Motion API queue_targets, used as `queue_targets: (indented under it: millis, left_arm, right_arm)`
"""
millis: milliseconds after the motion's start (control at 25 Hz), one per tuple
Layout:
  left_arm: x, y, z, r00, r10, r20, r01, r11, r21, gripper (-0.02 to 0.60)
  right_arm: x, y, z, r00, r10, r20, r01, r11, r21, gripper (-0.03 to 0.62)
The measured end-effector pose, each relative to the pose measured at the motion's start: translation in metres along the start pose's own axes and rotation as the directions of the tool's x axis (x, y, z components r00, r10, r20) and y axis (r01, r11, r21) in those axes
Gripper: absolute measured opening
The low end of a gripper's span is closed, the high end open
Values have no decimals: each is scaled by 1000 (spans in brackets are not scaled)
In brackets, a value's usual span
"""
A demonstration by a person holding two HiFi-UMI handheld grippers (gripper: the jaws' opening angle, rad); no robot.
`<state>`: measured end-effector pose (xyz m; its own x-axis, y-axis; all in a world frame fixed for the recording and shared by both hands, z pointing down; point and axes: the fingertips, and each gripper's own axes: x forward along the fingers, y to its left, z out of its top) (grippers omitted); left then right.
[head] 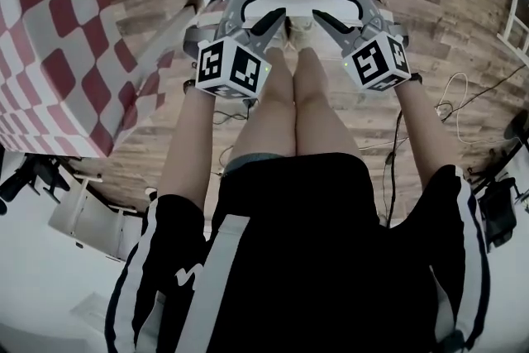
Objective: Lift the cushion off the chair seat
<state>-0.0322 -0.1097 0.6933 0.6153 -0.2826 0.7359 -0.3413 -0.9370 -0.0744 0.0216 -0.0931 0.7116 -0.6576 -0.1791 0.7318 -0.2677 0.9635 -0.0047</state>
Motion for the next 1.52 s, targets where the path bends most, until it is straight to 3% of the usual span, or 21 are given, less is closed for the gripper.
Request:
queue_targets:
  millis: [200,600,840,920,960,1000,1200,1360,1520]
  left_arm:
    - [18,-8,-16,999,-16,-45,18,999,36,187]
    - [51,-17,-55,984,-20,-176,34,997,75,204]
    - [59,-19,-68,971,-6,-240,43,987,152,204]
    - [63,-18,-70,967,1,-255,43,985,168,204]
    - [65,-17,-72,964,5,-265,42,985,169,204]
    - [67,-16,-74,961,8,-276,40,985,168,204]
    - [71,-11,-81,954,19,-300,31,986,162,202]
    - [69,-6,-82,955,36,-294,14,986,165,112]
    - [70,-4,-80,956,40,-291,12,985,172,110]
  right_arm:
    - [21,0,-20,998,-11,-54,11,1000,-9,193]
    - [55,7,-51,982,-17,-189,-15,986,-164,193]
    - [64,6,-61,970,-51,-236,-6,972,-234,192]
    - [67,4,-63,967,-65,-246,0,966,-257,172]
    - [67,3,-63,966,-75,-246,8,965,-263,119]
    - [67,1,-63,966,-85,-243,19,964,-264,86]
    - [67,-2,-58,970,-103,-222,51,972,-228,60]
    - [66,-4,-55,972,-113,-206,70,977,-202,37]
    - [62,-6,-51,974,-123,-191,87,979,-187,28]
